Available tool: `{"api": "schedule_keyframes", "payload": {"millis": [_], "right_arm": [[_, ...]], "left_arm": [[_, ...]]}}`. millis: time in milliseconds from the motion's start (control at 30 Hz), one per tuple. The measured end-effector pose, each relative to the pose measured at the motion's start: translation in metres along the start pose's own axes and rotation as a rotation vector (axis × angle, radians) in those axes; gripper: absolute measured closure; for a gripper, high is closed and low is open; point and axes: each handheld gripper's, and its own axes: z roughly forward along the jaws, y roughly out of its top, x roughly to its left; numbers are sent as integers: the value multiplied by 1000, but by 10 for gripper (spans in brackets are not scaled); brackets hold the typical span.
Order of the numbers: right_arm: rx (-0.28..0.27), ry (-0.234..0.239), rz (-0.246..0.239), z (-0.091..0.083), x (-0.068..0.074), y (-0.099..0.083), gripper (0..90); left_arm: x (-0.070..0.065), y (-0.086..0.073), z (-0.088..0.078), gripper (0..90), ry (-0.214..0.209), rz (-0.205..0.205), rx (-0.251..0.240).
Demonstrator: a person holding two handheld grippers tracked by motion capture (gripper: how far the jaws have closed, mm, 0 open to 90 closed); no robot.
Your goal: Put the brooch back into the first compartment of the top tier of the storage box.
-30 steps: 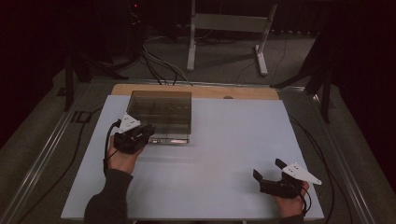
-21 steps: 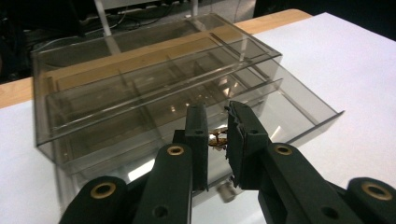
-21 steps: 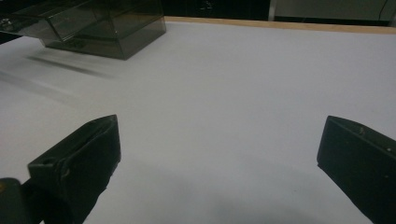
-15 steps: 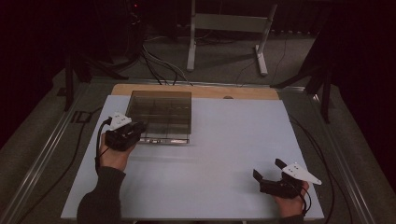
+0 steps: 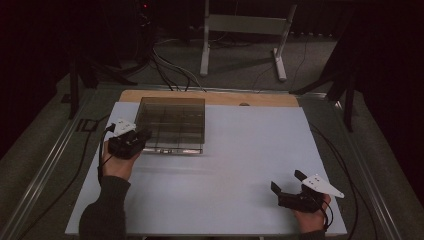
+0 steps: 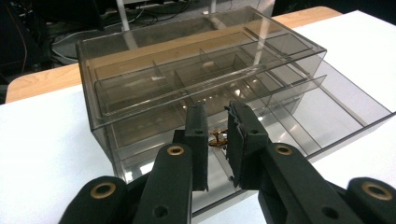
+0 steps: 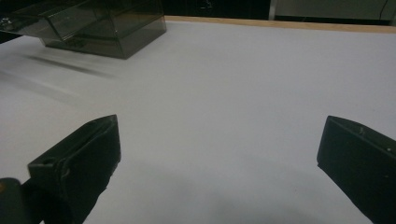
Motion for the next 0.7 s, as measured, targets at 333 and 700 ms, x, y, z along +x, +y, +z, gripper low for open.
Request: {"api": "schedule_keyframes", "payload": {"millis": [333, 700], "right_arm": [[1, 1, 1, 0, 0, 0, 0], [2, 3, -1, 0, 0, 0, 0]], "left_arm": [[7, -2, 6, 797, 14, -1, 23], [12, -4, 14, 797, 21, -3, 59]]}}
